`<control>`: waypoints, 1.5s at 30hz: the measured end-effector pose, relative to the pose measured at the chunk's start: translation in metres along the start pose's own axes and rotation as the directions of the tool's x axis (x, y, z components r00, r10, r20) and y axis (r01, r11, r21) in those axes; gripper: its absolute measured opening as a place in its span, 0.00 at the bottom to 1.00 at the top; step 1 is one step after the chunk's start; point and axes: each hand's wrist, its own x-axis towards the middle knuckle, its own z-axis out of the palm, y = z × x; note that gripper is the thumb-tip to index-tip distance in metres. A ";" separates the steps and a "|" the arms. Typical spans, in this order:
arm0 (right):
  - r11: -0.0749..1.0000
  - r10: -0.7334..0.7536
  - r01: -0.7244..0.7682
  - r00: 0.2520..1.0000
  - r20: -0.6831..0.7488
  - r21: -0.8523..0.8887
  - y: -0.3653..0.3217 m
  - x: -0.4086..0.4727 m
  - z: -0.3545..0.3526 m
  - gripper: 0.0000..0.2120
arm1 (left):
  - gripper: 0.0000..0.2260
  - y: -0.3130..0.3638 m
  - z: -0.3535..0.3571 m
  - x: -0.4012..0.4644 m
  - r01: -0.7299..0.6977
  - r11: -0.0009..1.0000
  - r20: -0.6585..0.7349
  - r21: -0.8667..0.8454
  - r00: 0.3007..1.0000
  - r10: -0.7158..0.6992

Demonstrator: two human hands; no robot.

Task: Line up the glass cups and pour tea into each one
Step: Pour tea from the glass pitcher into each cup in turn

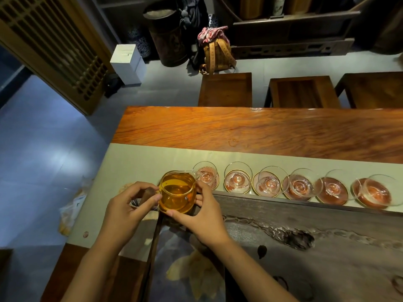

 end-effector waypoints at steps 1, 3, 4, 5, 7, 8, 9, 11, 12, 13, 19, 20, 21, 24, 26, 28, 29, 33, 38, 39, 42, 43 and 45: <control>1.000 0.002 -0.002 1.000 0.001 0.001 0.000 0.000 0.000 0.52 | 0.10 0.000 0.000 0.001 -0.003 1.000 0.001 0.006 1.000 0.003; 1.000 0.003 -0.003 1.000 0.002 0.005 0.000 0.000 0.000 0.53 | 0.10 0.000 0.001 0.001 -0.005 1.000 0.002 0.014 1.000 0.005; 1.000 0.003 -0.003 1.000 0.002 0.008 0.000 0.000 0.000 0.53 | 0.10 -0.001 0.001 0.001 -0.004 1.000 0.003 0.014 1.000 0.004; 1.000 0.002 -0.002 1.000 0.003 0.008 0.000 0.000 0.000 0.54 | 0.10 -0.001 0.001 0.001 -0.004 1.000 0.004 0.014 1.000 0.004; 1.000 -0.001 0.001 1.000 0.001 0.004 -0.001 0.000 0.000 0.54 | 0.09 -0.002 0.001 0.001 -0.008 1.000 0.004 0.010 1.000 0.008; 1.000 -0.003 0.003 1.000 -0.002 0.001 -0.001 0.000 0.000 0.54 | 0.09 -0.003 0.000 0.002 -0.011 1.000 0.003 0.008 1.000 0.011; 1.000 -0.005 0.005 1.000 -0.004 -0.001 -0.001 0.000 0.000 0.54 | 0.08 -0.004 0.000 0.002 -0.012 1.000 0.003 0.010 1.000 0.012; 1.000 -0.003 0.003 1.000 -0.004 -0.002 -0.001 0.000 0.000 0.54 | 0.08 -0.005 0.000 0.002 -0.012 1.000 0.003 0.019 1.000 0.012; 1.000 -0.002 0.002 1.000 -0.004 -0.003 -0.001 0.000 0.000 0.54 | 0.08 -0.006 0.000 0.002 -0.013 1.000 0.002 0.021 1.000 0.013; 1.000 0.000 0.000 1.000 -0.006 -0.004 -0.001 0.000 0.000 0.53 | 0.08 -0.006 0.000 0.002 -0.014 1.000 0.001 0.022 1.000 0.014; 1.000 0.002 -0.002 1.000 -0.003 0.010 -0.001 -0.001 0.000 0.54 | 0.08 -0.004 0.000 0.003 -0.024 0.999 0.004 0.030 1.000 0.024; 1.000 0.002 -0.002 1.000 -0.004 0.014 -0.001 -0.001 0.000 0.54 | 0.08 -0.003 -0.001 0.003 -0.026 0.999 0.006 0.029 1.000 0.026; 1.000 0.000 0.000 1.000 -0.006 0.017 -0.002 -0.001 0.000 0.54 | 0.08 -0.002 -0.001 0.004 -0.026 0.999 0.007 0.027 1.000 0.026; 1.000 -0.004 0.004 1.000 -0.008 0.022 -0.003 -0.001 -0.001 0.52 | 0.08 0.001 -0.002 0.005 -0.029 0.999 0.008 0.038 1.000 0.029; 1.000 0.000 0.001 1.000 -0.008 0.027 -0.003 -0.002 -0.001 0.52 | 0.09 0.003 -0.002 0.005 -0.032 0.999 0.009 0.040 0.999 0.032; 1.000 0.003 -0.003 1.000 -0.008 0.029 -0.003 -0.002 -0.002 0.52 | 0.08 0.003 -0.001 0.004 -0.037 0.999 0.016 0.040 0.999 0.037; 1.000 0.005 -0.004 1.000 -0.007 0.026 -0.003 -0.002 -0.002 0.52 | 0.08 0.003 -0.001 0.004 -0.040 0.998 0.017 0.042 0.999 0.039; 1.000 0.005 -0.005 1.000 -0.005 0.006 -0.003 -0.001 -0.003 0.52 | 0.08 0.004 0.000 0.005 -0.044 0.998 0.006 0.044 0.999 0.044; 1.000 0.012 -0.012 1.000 0.003 -0.024 -0.001 0.000 -0.003 0.54 | 0.08 0.004 0.000 0.004 -0.049 0.998 0.002 0.043 0.999 0.049; 1.000 0.013 -0.013 1.000 0.002 -0.029 -0.001 0.000 -0.003 0.54 | 0.08 0.004 0.000 0.004 -0.048 0.998 0.003 0.044 0.999 0.048; 0.999 0.018 -0.018 1.000 0.001 -0.026 -0.002 0.000 -0.003 0.55 | 0.08 0.004 -0.001 0.004 -0.059 0.997 0.005 0.051 0.998 0.058; 1.000 0.019 -0.019 1.000 0.002 -0.022 -0.002 0.000 -0.003 0.55 | 0.08 0.004 -0.001 0.004 -0.062 0.997 0.005 0.053 0.998 0.062; 1.000 0.023 -0.023 1.000 0.004 -0.015 -0.003 0.000 -0.004 0.56 | 0.08 0.005 0.000 0.005 -0.058 0.997 0.005 0.052 0.998 0.058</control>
